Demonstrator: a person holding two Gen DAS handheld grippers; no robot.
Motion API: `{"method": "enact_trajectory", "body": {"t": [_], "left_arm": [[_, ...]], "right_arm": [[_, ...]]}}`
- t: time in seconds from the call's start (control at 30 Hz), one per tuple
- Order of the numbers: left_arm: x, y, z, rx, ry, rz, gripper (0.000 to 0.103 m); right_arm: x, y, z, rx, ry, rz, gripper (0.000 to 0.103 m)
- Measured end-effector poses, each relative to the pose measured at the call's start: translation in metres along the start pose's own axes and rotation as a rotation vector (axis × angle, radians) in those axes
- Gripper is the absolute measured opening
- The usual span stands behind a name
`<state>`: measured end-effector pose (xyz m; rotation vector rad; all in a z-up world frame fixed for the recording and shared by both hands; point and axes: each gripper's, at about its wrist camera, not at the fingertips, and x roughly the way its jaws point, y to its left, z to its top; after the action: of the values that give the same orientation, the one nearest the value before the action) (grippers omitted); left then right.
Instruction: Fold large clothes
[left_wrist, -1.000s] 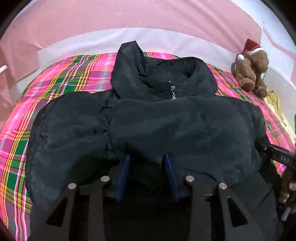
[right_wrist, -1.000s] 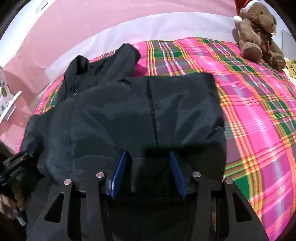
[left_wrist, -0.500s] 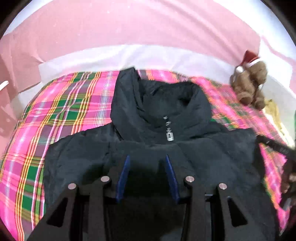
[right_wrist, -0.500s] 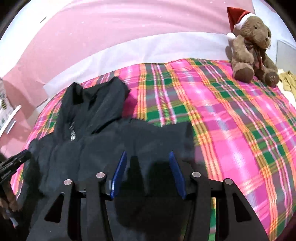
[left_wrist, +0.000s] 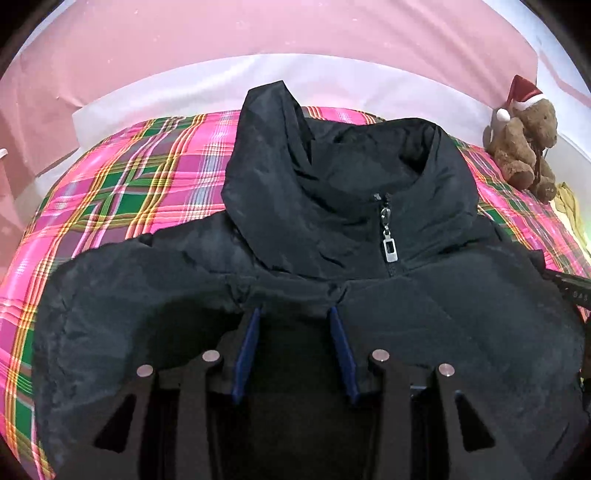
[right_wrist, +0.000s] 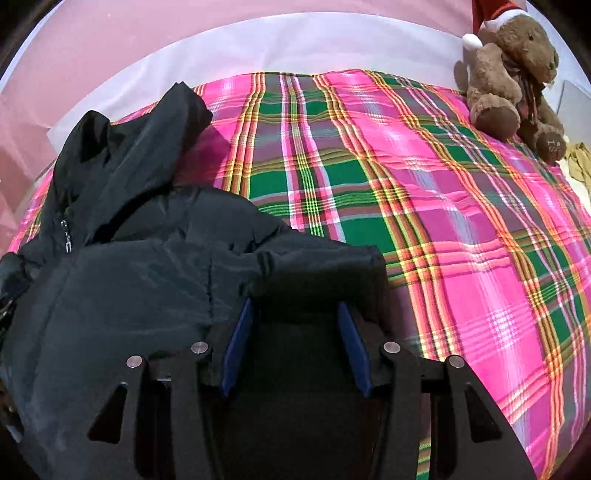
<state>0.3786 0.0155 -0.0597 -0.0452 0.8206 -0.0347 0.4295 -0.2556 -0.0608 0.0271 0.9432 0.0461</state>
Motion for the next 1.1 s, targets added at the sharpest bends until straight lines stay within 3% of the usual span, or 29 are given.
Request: {"method": "enact_trajectory", "body": {"t": [0.1,0.3,0.4,0.47,0.6,0.9,1.0,1.1], "left_arm": [[-0.020,0.003,0.010,-0.029,0.005,-0.014,0.043],[-0.075,-0.001,-0.005,-0.019,-0.083,-0.095,0.042],[-0.060,-0.009,-0.021,0.032,-0.041,-0.066,0.043],[-0.043,-0.007,-0.026,0.030,-0.015,-0.070,0.043],[-0.032,-0.011,-0.025,0.046,-0.008,-0.037,0.043],[-0.034,-0.016,-0.025,0.064,-0.012,-0.010,0.044],[-0.050,-0.010,-0.017,0.033,0.003,-0.031,0.043],[-0.070,0.006,-0.008,0.005,-0.038,-0.025,0.043]], "right_arm": [[-0.028,0.000,0.004,0.021,-0.029,-0.011,0.049],[-0.093,0.023,-0.017,0.000,-0.133,0.108,0.049],[-0.077,0.051,-0.032,-0.065,-0.076,0.137,0.049],[-0.055,0.062,-0.039,-0.096,-0.031,0.111,0.049],[-0.036,0.067,-0.042,-0.090,-0.013,0.093,0.049],[-0.033,0.078,-0.050,-0.139,-0.027,0.036,0.049],[-0.041,0.072,-0.048,-0.114,-0.033,0.053,0.049],[-0.061,0.059,-0.043,-0.075,-0.056,0.071,0.049]]}}
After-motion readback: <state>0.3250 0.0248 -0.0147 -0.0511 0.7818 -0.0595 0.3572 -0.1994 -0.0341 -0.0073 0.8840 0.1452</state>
